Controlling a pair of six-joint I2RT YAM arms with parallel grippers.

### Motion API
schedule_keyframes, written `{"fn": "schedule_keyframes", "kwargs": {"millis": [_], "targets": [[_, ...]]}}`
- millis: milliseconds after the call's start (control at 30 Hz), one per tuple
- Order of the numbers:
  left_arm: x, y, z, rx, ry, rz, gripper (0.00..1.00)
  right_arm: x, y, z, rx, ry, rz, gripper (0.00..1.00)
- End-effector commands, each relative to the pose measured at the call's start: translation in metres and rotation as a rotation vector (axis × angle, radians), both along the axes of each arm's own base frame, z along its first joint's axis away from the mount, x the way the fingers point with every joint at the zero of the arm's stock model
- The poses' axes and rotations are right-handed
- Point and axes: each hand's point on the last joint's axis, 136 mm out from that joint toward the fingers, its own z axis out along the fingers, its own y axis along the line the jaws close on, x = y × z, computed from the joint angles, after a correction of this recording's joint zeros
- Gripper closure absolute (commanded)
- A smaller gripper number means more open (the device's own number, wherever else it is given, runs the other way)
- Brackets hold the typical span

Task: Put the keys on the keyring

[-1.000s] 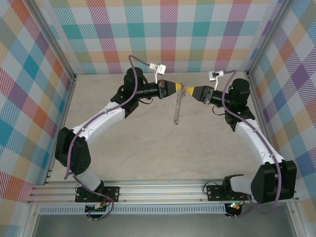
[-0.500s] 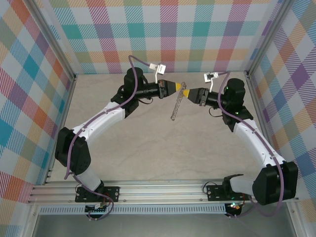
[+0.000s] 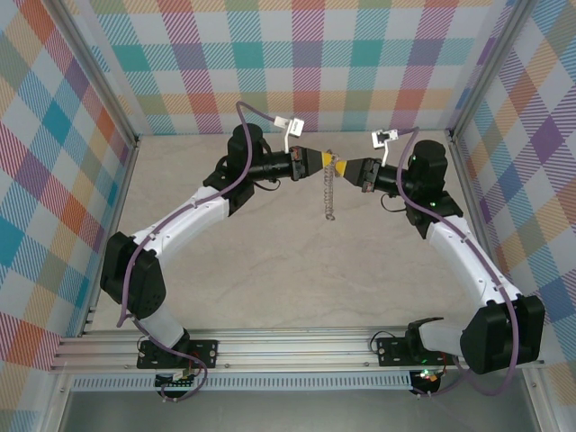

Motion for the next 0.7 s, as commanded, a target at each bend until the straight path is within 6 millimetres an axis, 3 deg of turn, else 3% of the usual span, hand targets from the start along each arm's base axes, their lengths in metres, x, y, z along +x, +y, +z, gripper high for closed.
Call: {"fn": "schedule_keyframes", "kwargs": {"millis": [0, 333, 667], "targets": [[-0.010, 0.006, 0.044, -0.066, -0.092, 0.020, 1.00, -0.010, 0.003, 0.018, 0.003, -0.057, 0.021, 1.00], [-0.009, 0.010, 0.046, -0.085, -0.093, 0.087, 1.00, -0.015, 0.012, 0.018, -0.007, -0.056, 0.025, 1.00], [-0.012, 0.011, 0.038, -0.082, -0.099, 0.133, 1.00, -0.006, 0.020, 0.010, -0.048, 0.008, -0.066, 1.00]]}}
